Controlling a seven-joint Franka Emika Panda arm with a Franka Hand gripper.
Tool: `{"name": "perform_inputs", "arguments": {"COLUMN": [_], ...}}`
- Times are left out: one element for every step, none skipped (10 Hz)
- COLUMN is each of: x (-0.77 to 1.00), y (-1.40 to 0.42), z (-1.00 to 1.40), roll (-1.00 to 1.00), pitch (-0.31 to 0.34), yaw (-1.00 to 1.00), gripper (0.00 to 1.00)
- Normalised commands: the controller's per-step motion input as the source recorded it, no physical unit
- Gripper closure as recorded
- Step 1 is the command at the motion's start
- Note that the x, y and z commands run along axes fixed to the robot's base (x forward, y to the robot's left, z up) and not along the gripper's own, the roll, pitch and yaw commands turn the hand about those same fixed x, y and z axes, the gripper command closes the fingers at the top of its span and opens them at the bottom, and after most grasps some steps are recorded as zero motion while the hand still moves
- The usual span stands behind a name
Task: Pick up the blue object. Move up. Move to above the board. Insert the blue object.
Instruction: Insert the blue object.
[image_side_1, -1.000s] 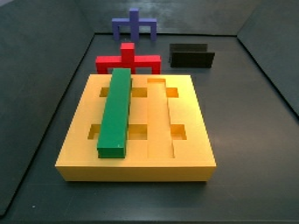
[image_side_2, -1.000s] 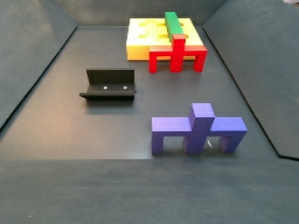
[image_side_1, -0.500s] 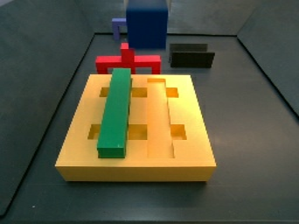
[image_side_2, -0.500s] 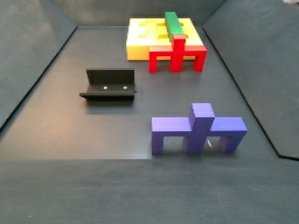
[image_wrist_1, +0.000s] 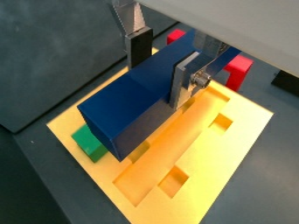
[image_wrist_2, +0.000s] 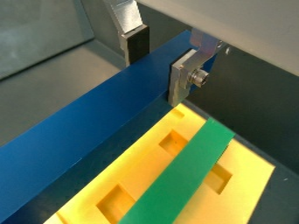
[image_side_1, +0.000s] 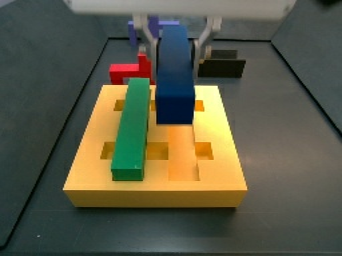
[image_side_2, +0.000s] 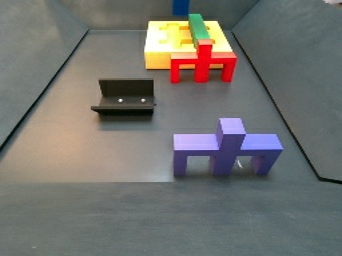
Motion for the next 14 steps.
{"name": "perform_inputs", "arguments": {"x": [0.03, 0.03, 0.01, 0.02, 0.07, 0.07, 0.09, 0.14, 0.17, 0.18, 0.13, 0.09, 0.09, 0.05], "y": [-0.17, -0.13, -0.13, -0.15, -0.16, -0.17, -0.18, -0.14, -0.07, -0.03, 0.0, 0.01, 0.0, 0.0], "z": [-0.73, -0.69, -0.67, -0.65, -0.59, -0.51, -0.39, -0.25, -0.2, -0.15, -0.21, -0.16, -0.07, -0.11], "roll": [0.14, 0.17, 0.17, 0.21, 0.21, 0.21, 0.19, 0.15, 0.08, 0.1, 0.13, 0.14, 0.14, 0.16], "pitch": [-0.103, -0.02, -0.031, -0.029, -0.016, -0.007, 0.0, 0.0, 0.0, 0.017, 0.03, 0.059, 0.059, 0.067], "yaw": [0.01, 0.0, 0.0, 0.0, 0.0, 0.01, 0.01, 0.0, 0.0, 0.0, 0.0, 0.0, 0.01, 0.0], "gripper": [1.0, 1.0, 1.0, 1.0, 1.0, 1.0, 1.0, 1.0, 1.0, 1.0, 1.0, 1.0, 1.0, 1.0]}}
